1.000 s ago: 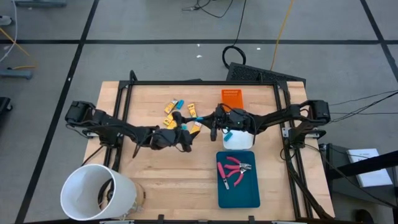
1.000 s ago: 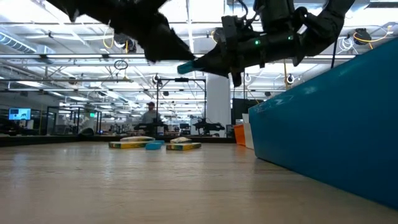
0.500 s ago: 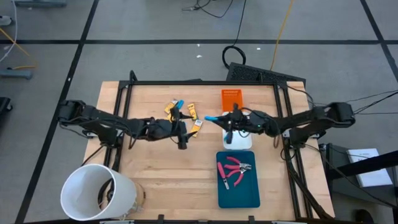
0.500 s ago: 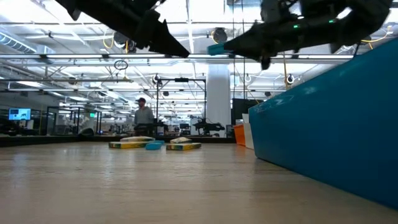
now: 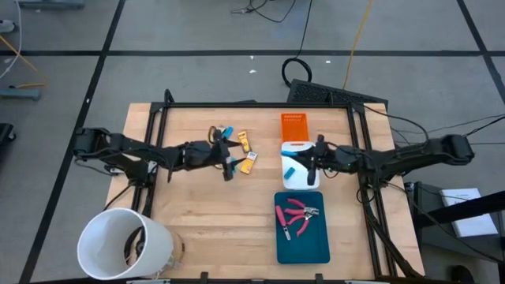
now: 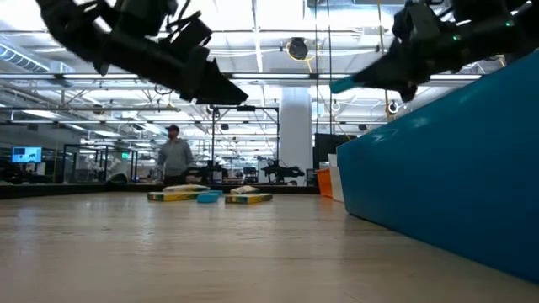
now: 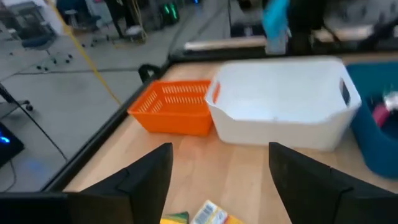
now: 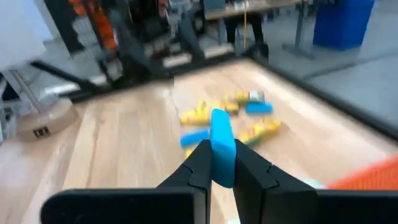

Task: Pick & Place School Supplies
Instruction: Put the blue eraser into the white bin

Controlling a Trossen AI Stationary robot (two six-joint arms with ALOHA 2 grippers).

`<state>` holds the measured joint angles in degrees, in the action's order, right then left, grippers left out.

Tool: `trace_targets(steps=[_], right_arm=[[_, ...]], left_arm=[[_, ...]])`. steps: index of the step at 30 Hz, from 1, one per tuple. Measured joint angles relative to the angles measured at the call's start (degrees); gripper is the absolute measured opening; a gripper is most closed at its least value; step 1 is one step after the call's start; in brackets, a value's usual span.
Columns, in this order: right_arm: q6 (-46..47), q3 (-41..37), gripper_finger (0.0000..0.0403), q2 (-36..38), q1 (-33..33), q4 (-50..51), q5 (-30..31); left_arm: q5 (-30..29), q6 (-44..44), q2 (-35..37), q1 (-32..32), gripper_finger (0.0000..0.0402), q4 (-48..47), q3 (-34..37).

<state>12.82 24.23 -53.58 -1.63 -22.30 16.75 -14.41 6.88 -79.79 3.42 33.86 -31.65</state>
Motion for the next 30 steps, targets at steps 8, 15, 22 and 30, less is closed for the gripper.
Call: trace_targets(steps=[8, 15, 22, 30], right_arm=[[6.46, -0.09, 0.0026, -0.18, 0.0, 13.79, 1.22], [8.82, -0.09, 0.0026, -3.71, 0.0, 15.73, 1.05], [9.99, -0.09, 0.0026, -6.67, 0.0, 16.94, 1.01], [12.52, -0.78, 0.0028, -7.3, 0.0, 20.06, 1.05]], left_arm=[[1.0, -5.23, 0.0, 2.86, 0.0266, 14.37, 8.86], [1.08, -7.75, 0.0, 3.04, 0.0267, 14.24, 10.44], [1.08, -8.37, 0.0, 3.0, 0.0266, 12.96, 10.44], [1.07, -8.48, -0.02, 3.0, 0.0267, 12.51, 10.44]])
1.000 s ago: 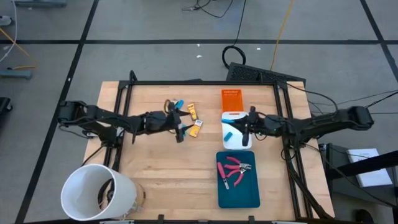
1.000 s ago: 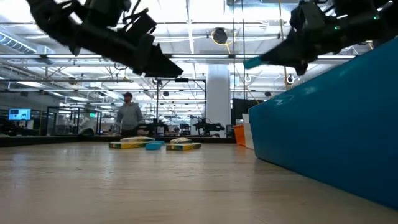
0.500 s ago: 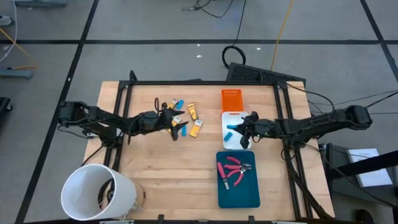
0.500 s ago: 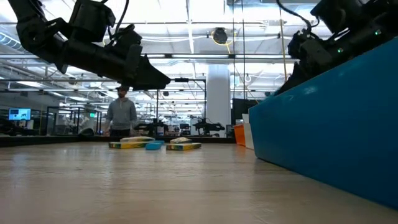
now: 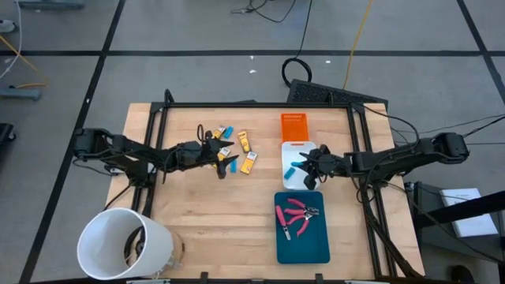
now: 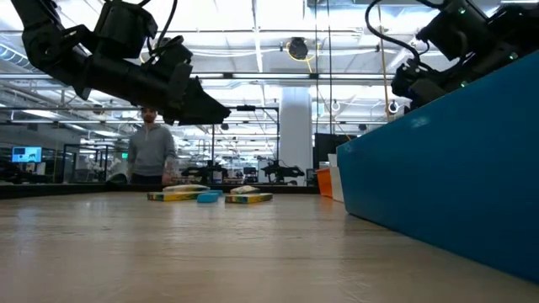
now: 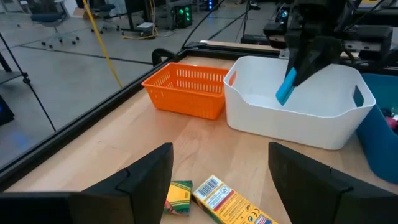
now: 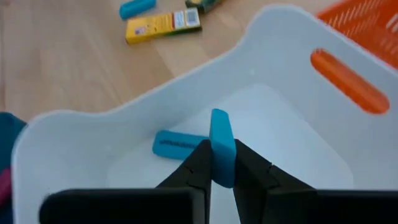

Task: Pick & Place School Supplies
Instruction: Put the blue eraser into the white bin

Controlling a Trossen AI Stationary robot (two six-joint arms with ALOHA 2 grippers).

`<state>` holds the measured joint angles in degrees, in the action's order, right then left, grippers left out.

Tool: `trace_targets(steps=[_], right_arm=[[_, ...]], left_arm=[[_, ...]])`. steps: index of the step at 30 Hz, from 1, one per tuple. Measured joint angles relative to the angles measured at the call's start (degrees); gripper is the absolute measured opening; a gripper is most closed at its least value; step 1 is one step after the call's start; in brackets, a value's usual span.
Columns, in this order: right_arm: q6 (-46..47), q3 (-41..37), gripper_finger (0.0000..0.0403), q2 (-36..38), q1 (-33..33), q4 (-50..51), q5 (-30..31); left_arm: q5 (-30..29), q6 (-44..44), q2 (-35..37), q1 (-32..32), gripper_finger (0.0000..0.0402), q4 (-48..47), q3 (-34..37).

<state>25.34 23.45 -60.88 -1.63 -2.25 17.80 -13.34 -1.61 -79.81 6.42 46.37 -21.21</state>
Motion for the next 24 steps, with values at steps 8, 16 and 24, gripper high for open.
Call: trace_targets(steps=[8, 16, 24], right_arm=[[0.57, -1.08, 0.01, 0.04, 0.0, -0.09, 0.13], [-0.94, -1.12, 0.0137, 0.02, 0.0, -4.29, 0.07], [-8.57, -1.12, 0.0148, 0.0, 0.0, -14.65, -0.04]], left_arm=[[-0.01, -0.09, 0.0, 0.0, 0.0267, 0.07, 0.0], [-0.03, -0.22, 0.0, 0.0, 0.0267, 0.09, 0.0], [-0.07, -7.39, 0.0, 0.0, 0.0267, -0.06, -0.01]])
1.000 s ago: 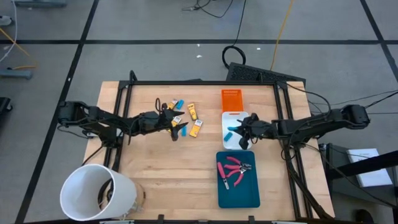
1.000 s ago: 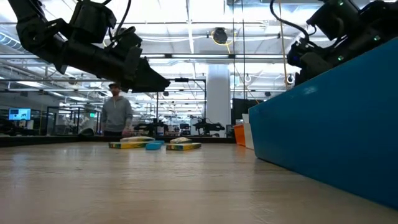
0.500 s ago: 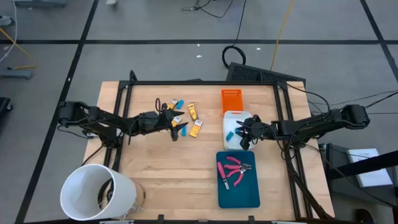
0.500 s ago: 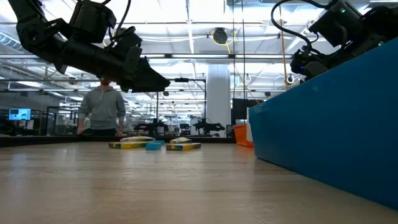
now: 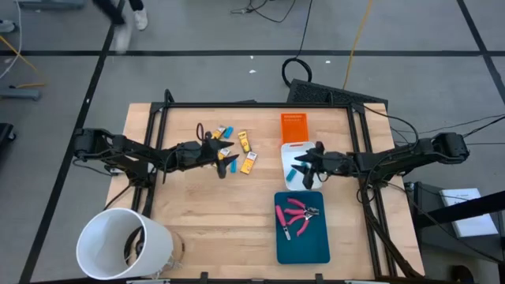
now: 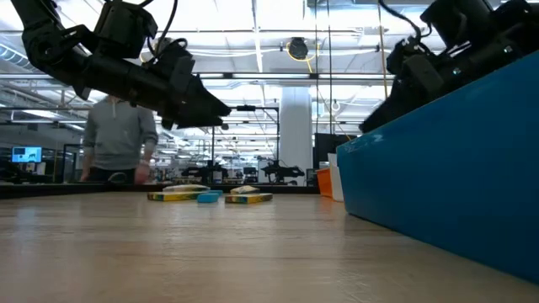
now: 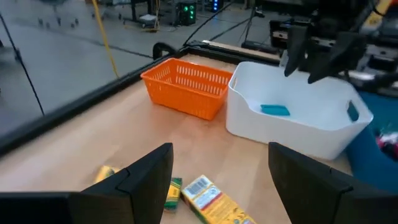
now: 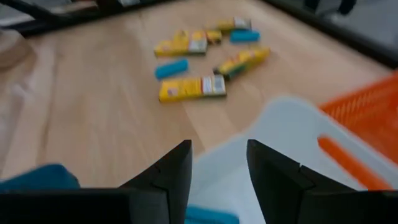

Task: Pick & Place School Supplies
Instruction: Put the blue eraser into the white bin

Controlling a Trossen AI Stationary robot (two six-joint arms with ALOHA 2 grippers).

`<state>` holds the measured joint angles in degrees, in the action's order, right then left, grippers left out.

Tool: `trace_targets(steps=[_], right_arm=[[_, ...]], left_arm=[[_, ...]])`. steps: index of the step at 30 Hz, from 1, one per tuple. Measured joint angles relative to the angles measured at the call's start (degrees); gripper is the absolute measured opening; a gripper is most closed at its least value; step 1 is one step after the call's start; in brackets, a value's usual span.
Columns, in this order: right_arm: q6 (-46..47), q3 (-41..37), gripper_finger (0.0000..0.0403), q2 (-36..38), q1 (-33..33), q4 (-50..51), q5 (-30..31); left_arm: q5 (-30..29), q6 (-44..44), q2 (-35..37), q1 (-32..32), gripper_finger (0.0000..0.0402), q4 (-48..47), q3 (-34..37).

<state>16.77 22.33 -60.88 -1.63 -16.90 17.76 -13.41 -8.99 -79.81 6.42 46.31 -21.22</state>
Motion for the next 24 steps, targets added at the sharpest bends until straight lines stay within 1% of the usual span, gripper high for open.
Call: trace_targets(steps=[2, 3, 6, 9, 12, 17, 21, 24], right_arm=[[-1.77, 0.0, 0.0147, 0.28, 0.0, -2.16, 0.0], [-2.64, 0.0, 0.0146, 0.49, 0.02, -3.32, 0.0], [-5.46, 0.0, 0.0146, 1.37, 0.04, -6.21, 0.04], [-8.24, 0.0, 0.0145, 2.25, 0.04, -8.57, 0.09], [-10.87, 0.0, 0.0142, 3.2, 0.25, -10.85, 0.13], [-11.49, 0.0, 0.0142, 5.0, 1.28, -13.85, 0.17], [-11.49, 0.0, 0.0141, 6.09, 1.27, -14.2, 0.17], [-11.71, 0.0, 0.0141, 6.98, 1.27, -14.05, 0.15]], left_arm=[[0.0, -3.67, 0.0, 0.0, 0.0267, -2.29, -0.31], [0.05, -5.54, 0.0, -0.05, 0.0266, -5.57, -0.91], [0.85, -11.52, -0.02, -0.91, 0.0266, -20.41, -4.12], [0.46, -16.75, -0.33, -2.76, 0.0266, -36.93, -9.09], [-0.22, -22.55, -0.61, -4.66, 0.0266, -47.68, -13.64], [-2.91, -28.36, -1.93, -6.98, 0.0266, -56.29, -18.8], [-3.48, -33.31, -4.43, -7.23, 0.0266, -57.06, -20.82], [-3.09, -36.72, -8.09, -7.19, 0.0266, -57.78, -21.92]])
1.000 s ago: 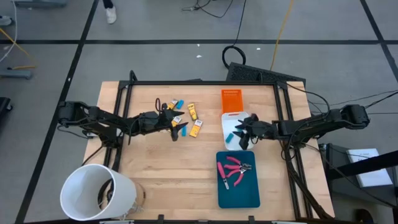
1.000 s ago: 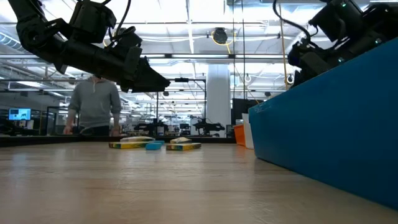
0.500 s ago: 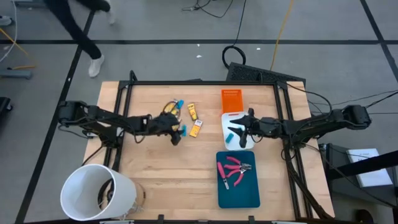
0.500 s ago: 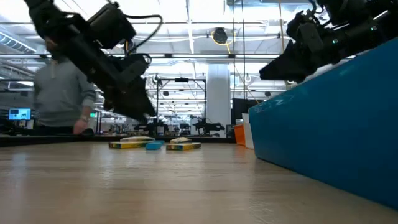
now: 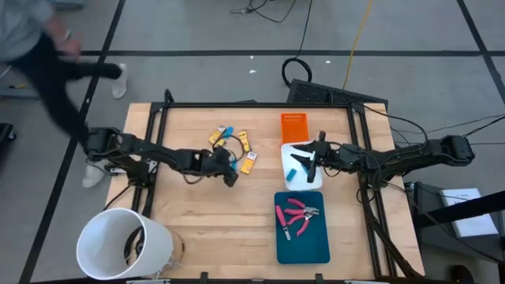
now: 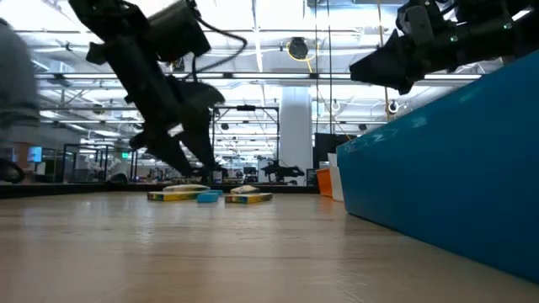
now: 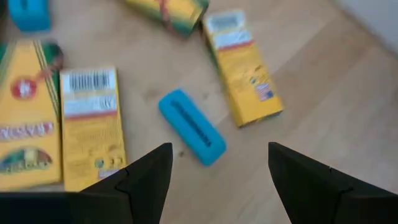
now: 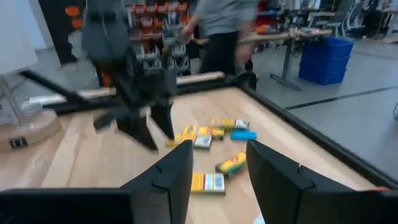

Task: Pick & Place School Supplies
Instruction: Put the blue eraser into the white bin

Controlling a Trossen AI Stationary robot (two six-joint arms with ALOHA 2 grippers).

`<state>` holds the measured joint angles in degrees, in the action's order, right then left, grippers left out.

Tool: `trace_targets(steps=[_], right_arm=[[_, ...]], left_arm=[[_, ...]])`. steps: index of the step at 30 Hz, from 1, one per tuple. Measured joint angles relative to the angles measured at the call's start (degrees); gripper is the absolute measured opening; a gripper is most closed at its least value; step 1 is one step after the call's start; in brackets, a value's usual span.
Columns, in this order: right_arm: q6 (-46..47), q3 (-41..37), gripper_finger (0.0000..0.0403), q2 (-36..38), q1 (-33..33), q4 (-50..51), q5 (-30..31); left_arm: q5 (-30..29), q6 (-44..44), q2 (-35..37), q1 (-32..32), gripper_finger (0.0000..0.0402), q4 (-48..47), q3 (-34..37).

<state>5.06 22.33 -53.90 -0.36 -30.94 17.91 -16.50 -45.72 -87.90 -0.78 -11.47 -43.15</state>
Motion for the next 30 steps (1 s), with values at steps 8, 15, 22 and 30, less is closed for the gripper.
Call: trace_targets(steps=[8, 15, 22, 30], right_arm=[[0.03, 0.0, 0.0139, 0.95, -0.51, 0.79, -0.13], [0.13, 0.0, 0.0135, 0.97, -0.54, 0.94, -0.15], [0.2, 0.0, 0.0134, 0.97, -0.52, 1.19, -0.17], [0.22, 0.0, 0.0134, 0.97, -0.5, 1.21, -0.13]], left_arm=[[-0.03, -5.51, -10.07, 1.16, 0.0266, -6.53, -7.38], [0.5, -5.21, -16.7, 1.41, 0.0266, -11.24, -13.1], [0.38, -6.54, -18.78, 1.35, 0.0266, -19.42, -16.31], [-0.29, -9.97, -18.9, 1.42, 0.025, -22.77, -16.8]])
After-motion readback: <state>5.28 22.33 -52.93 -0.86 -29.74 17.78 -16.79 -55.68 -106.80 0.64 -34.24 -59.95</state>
